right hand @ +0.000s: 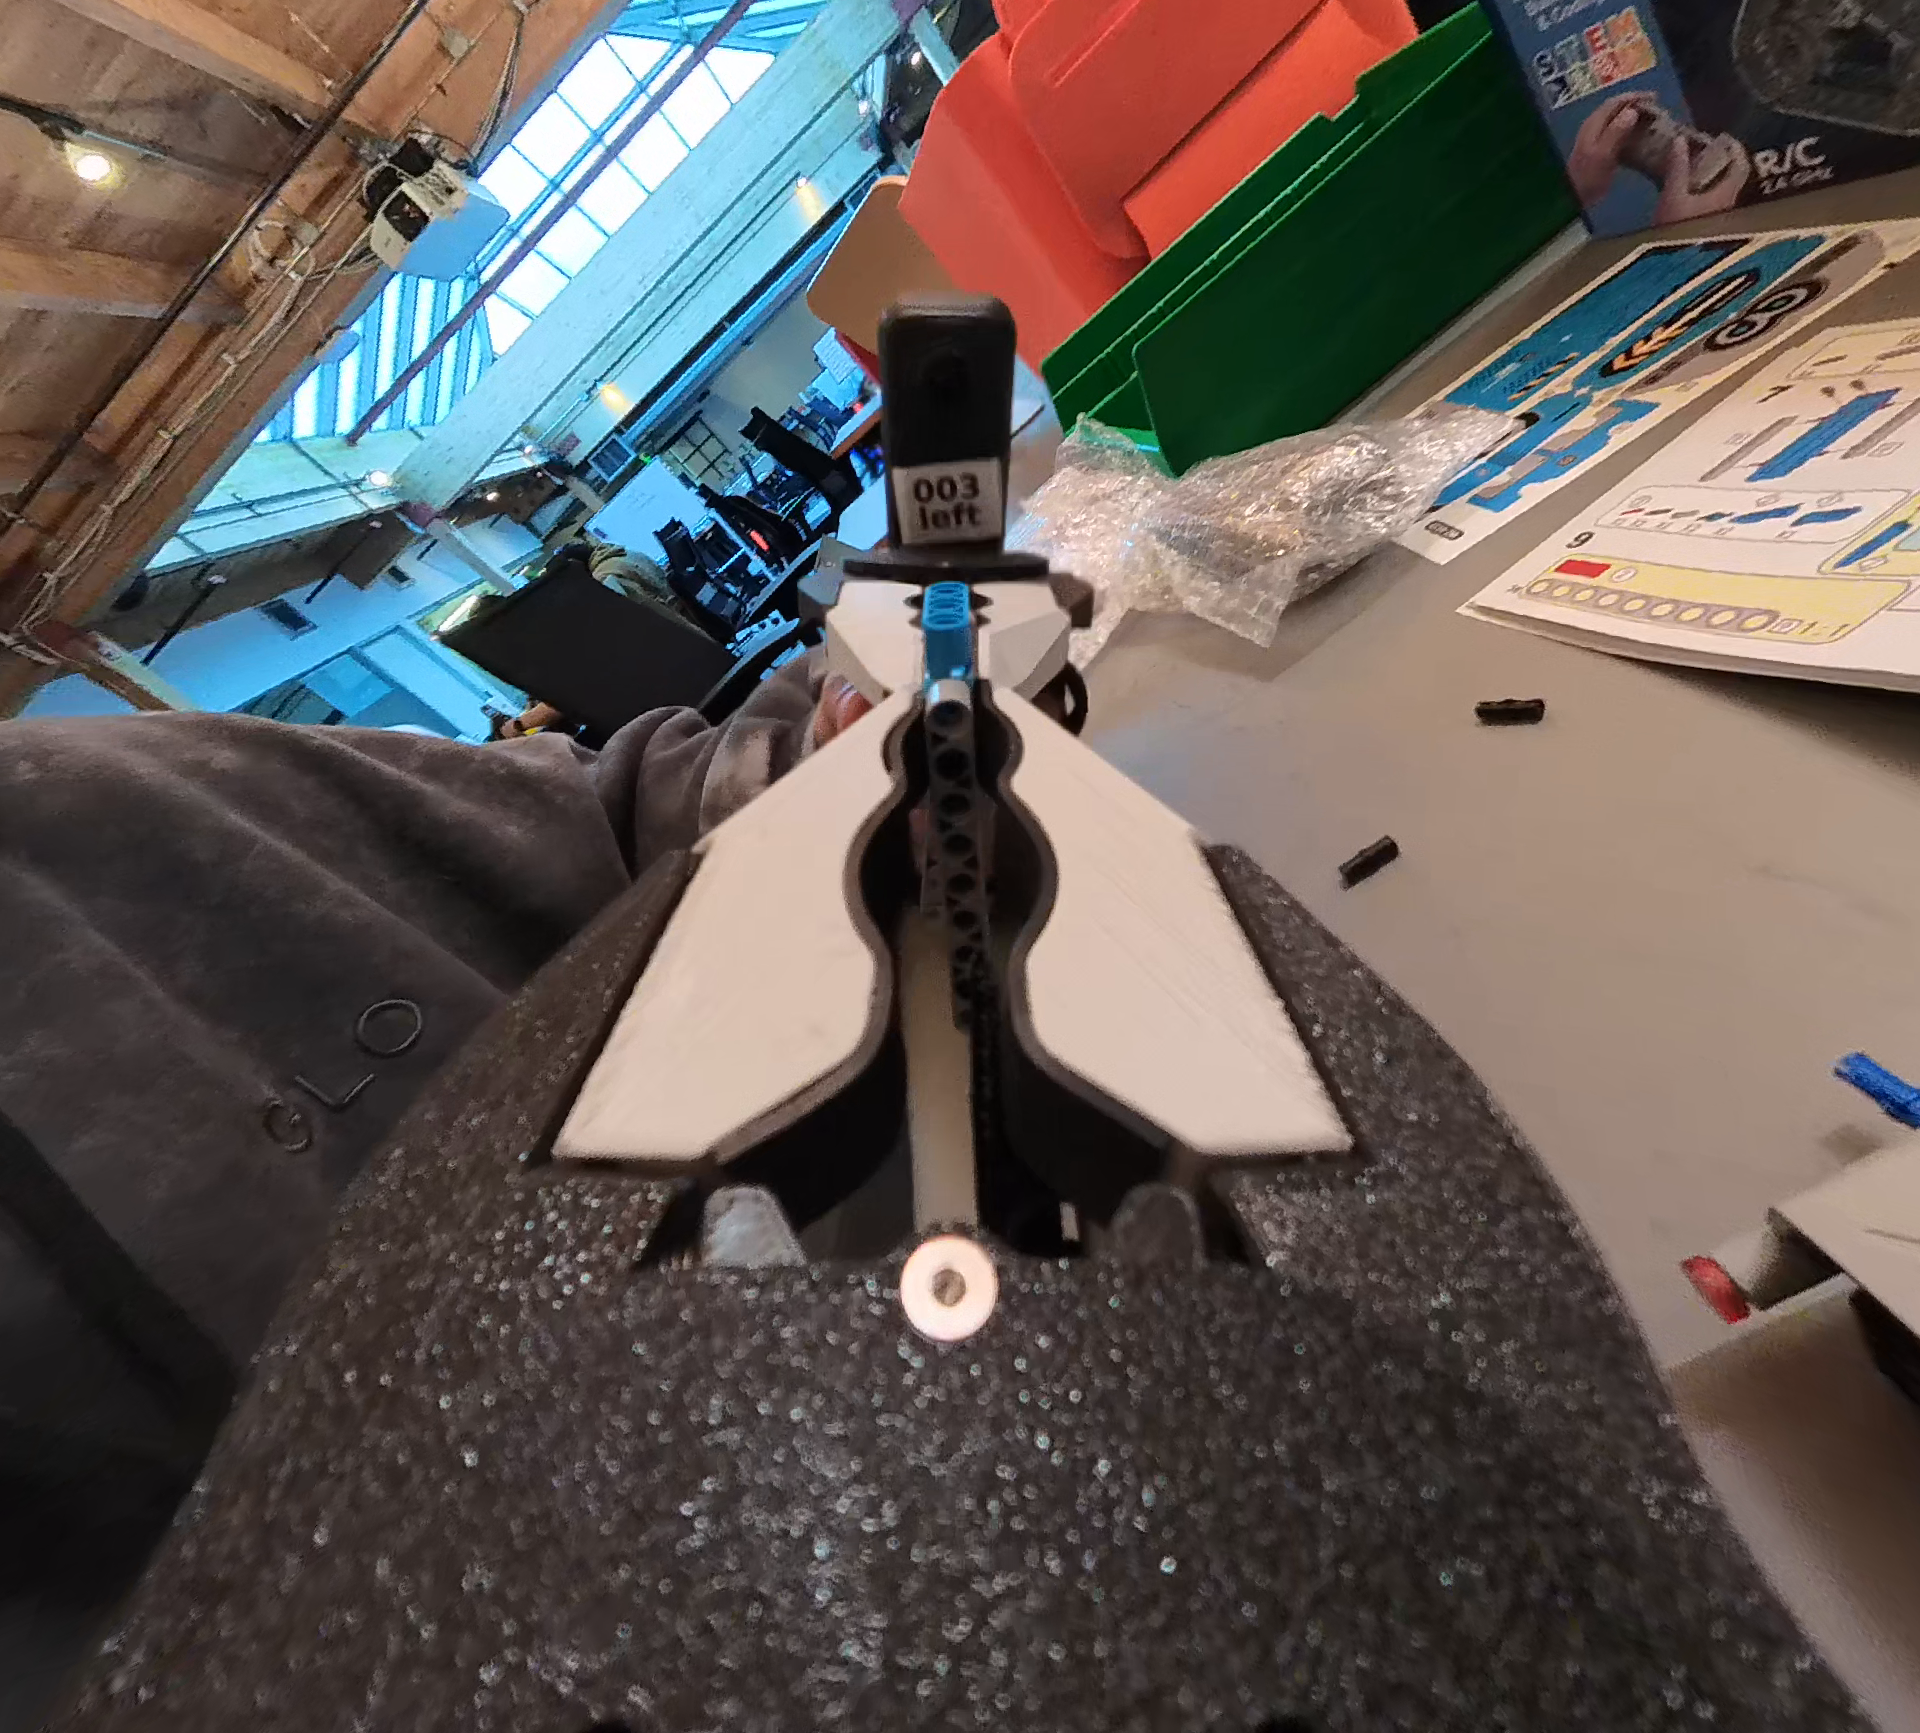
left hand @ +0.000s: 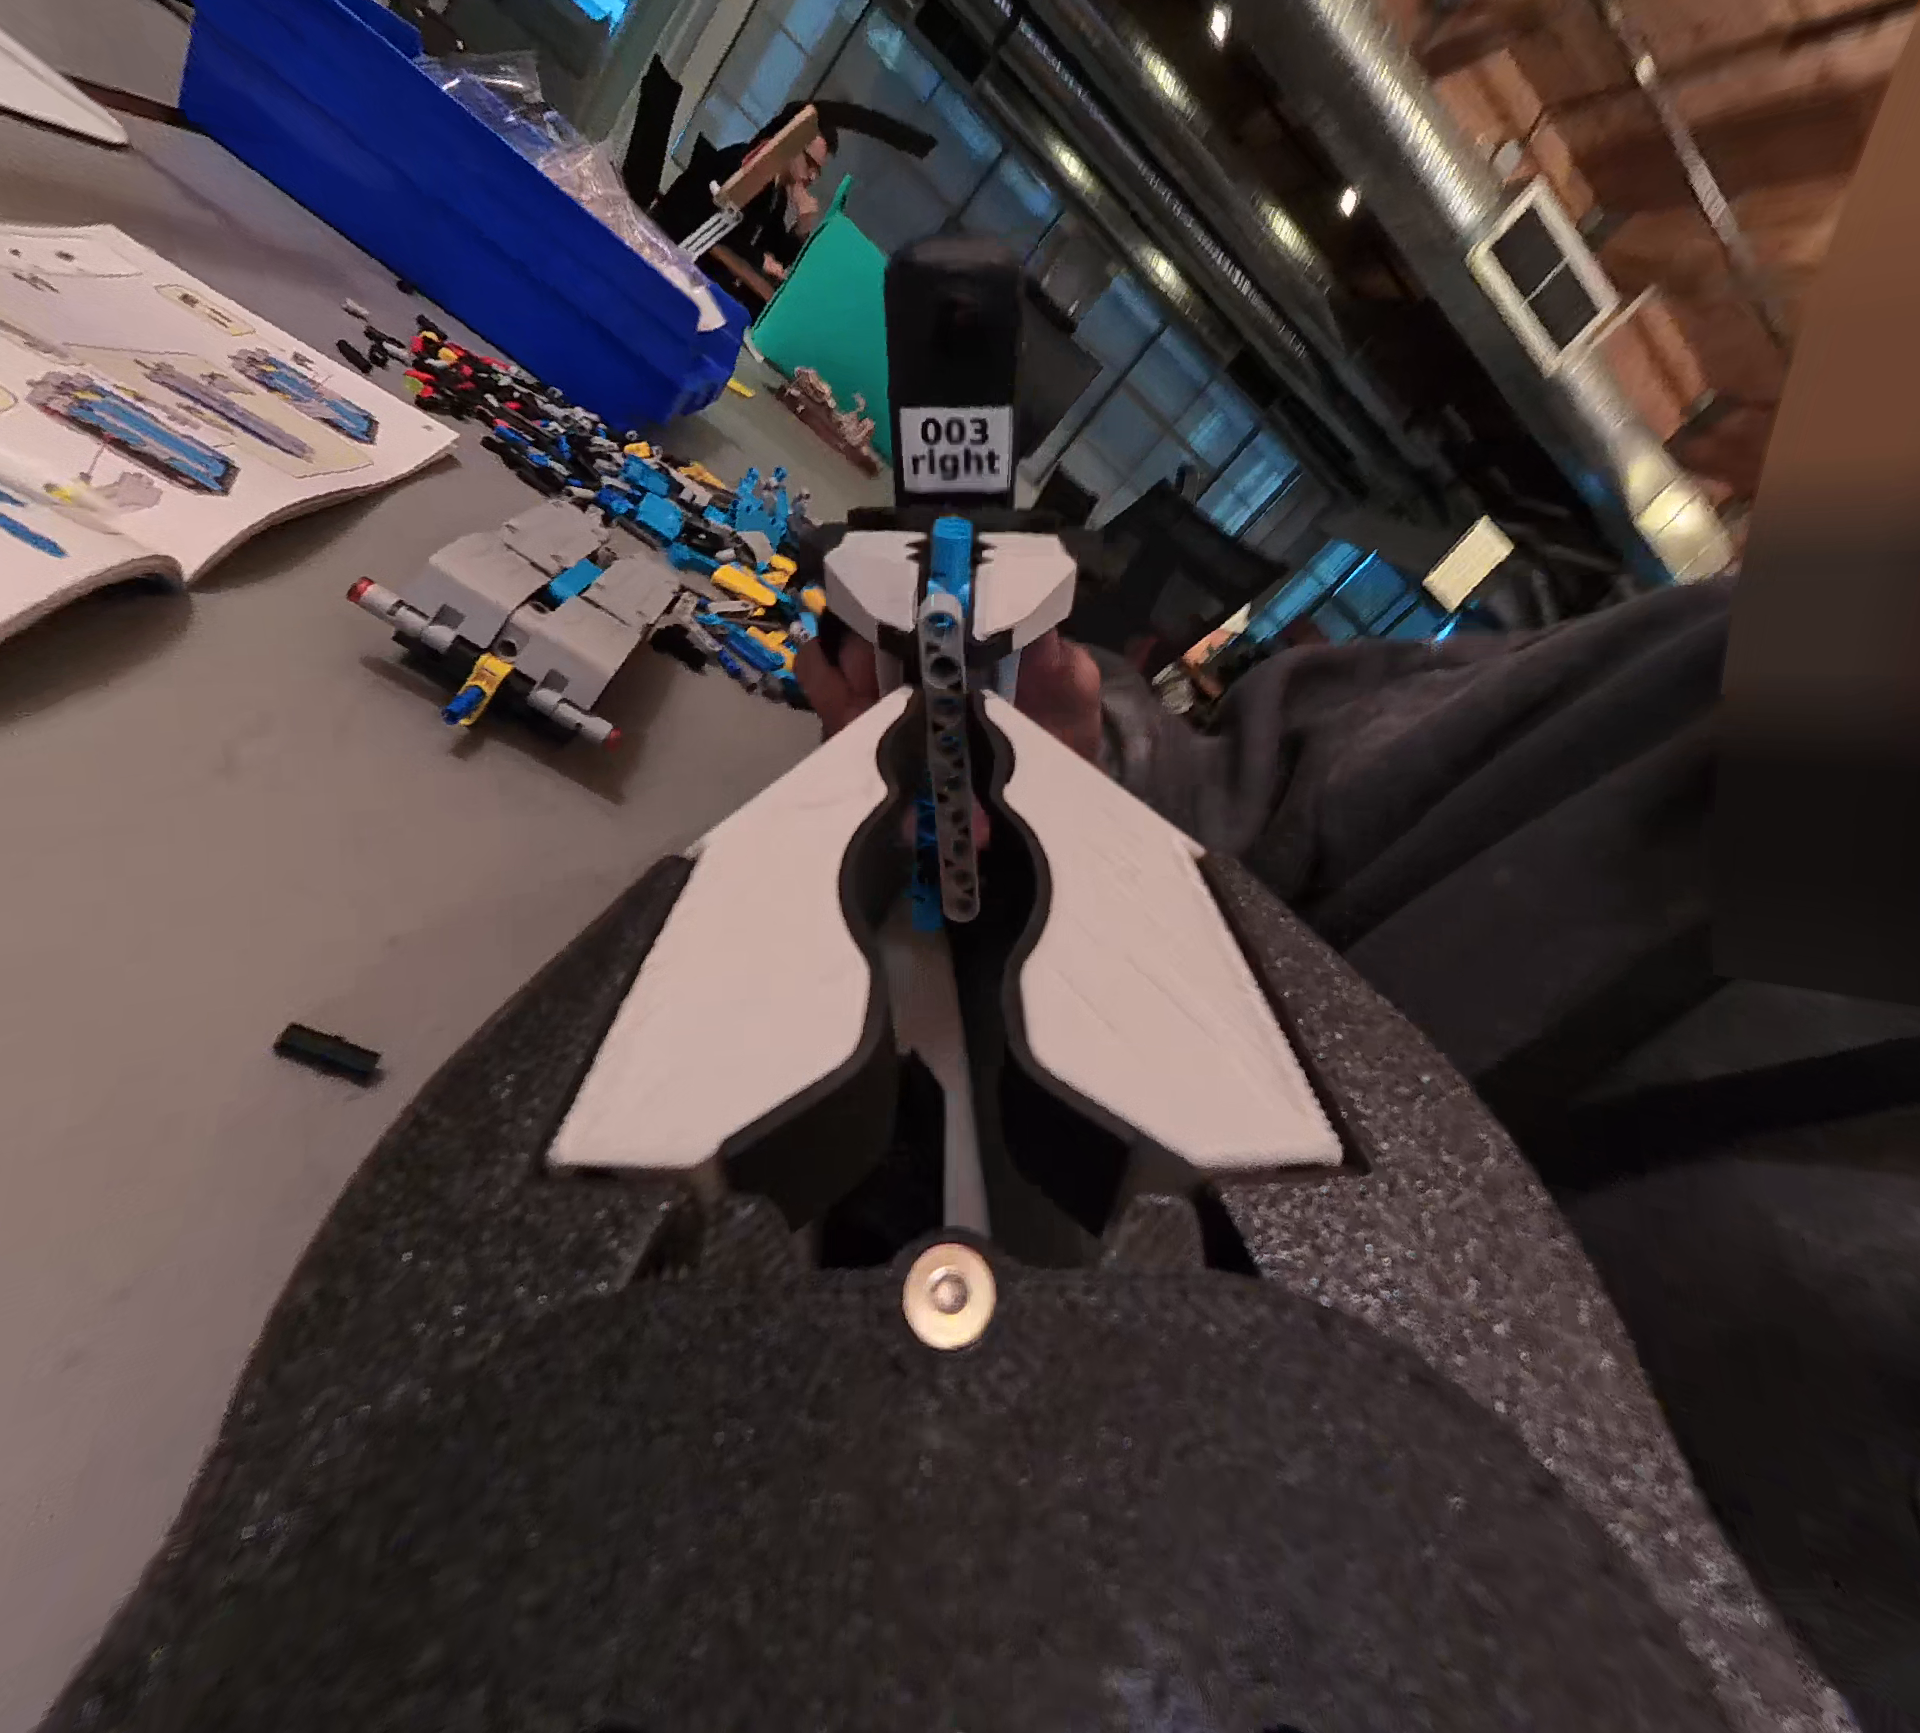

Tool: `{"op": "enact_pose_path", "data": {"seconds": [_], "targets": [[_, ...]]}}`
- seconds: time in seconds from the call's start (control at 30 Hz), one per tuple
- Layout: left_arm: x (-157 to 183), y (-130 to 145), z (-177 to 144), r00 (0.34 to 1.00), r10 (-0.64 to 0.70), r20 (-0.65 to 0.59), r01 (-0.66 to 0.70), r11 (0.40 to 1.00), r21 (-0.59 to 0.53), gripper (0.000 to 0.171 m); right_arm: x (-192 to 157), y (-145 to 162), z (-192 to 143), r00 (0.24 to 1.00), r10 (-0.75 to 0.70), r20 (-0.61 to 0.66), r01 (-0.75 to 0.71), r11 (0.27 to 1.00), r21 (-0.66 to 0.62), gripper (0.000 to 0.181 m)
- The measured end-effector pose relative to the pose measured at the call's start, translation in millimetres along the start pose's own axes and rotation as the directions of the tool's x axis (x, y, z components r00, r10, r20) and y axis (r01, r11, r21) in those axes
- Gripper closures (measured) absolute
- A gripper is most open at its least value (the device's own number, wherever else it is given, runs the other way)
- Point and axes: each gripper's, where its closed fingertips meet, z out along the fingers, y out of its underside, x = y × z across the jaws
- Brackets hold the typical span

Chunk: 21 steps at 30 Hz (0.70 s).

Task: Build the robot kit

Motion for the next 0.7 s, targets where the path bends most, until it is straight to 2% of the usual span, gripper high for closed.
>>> {"op": "enact_pose_path", "data": {"seconds": [0.1, 0.2, 0.33, 0.43, 0.47, 0.53, 0.7], "targets": [[1.2, 11.4, -1.1, 0.99, 0.137, 0.019, -0.134, 0.983, -0.126, 0.164, -1.4, 10.1, 0.4, 0.999, 0.019, 0.03, -0.017, 0.998, -0.067, 0.176], [2.0, 17.0, -1.7, 0.976, 0.218, 0.023, -0.21, 0.961, -0.179, 0.163, -2.4, 15.5, 1.0, 0.998, 0.034, 0.044, -0.029, 0.995, -0.1, 0.175], [0.2, 23.9, -0.8, 0.977, 0.214, 0.017, -0.205, 0.954, -0.218, 0.163, -0.3, 22.5, -1.9, 0.997, 0.055, 0.058, -0.044, 0.985, -0.167, 0.175], [0.7, 17.2, -4.2, 0.981, 0.193, 0.008, -0.188, 0.964, -0.189, 0.166, 2.2, 32.2, -2.1, 0.999, 0.003, 0.035, 0.005, 0.974, -0.228, 0.175], [6.3, 20.4, -3.9, 0.98, 0.197, -0.025, -0.198, 0.958, -0.205, 0.165, 2.5, 29.7, -0.7, 1.0, -0.012, 0.023, 0.016, 0.978, -0.206, 0.176], [9.1, 16.3, -3.7, 0.975, 0.224, -0.014, -0.222, 0.957, -0.188, 0.165, -0.1, 26.0, -0.7, 0.999, -0.024, 0.032, 0.029, 0.982, -0.189, 0.176], [2.1, 17.2, -3.4, 0.992, 0.125, -0.006, -0.124, 0.977, -0.173, 0.166, -7.5, 8.3, -4.8, 0.997, -0.052, 0.058, 0.057, 0.993, -0.098, 0.176]]}}
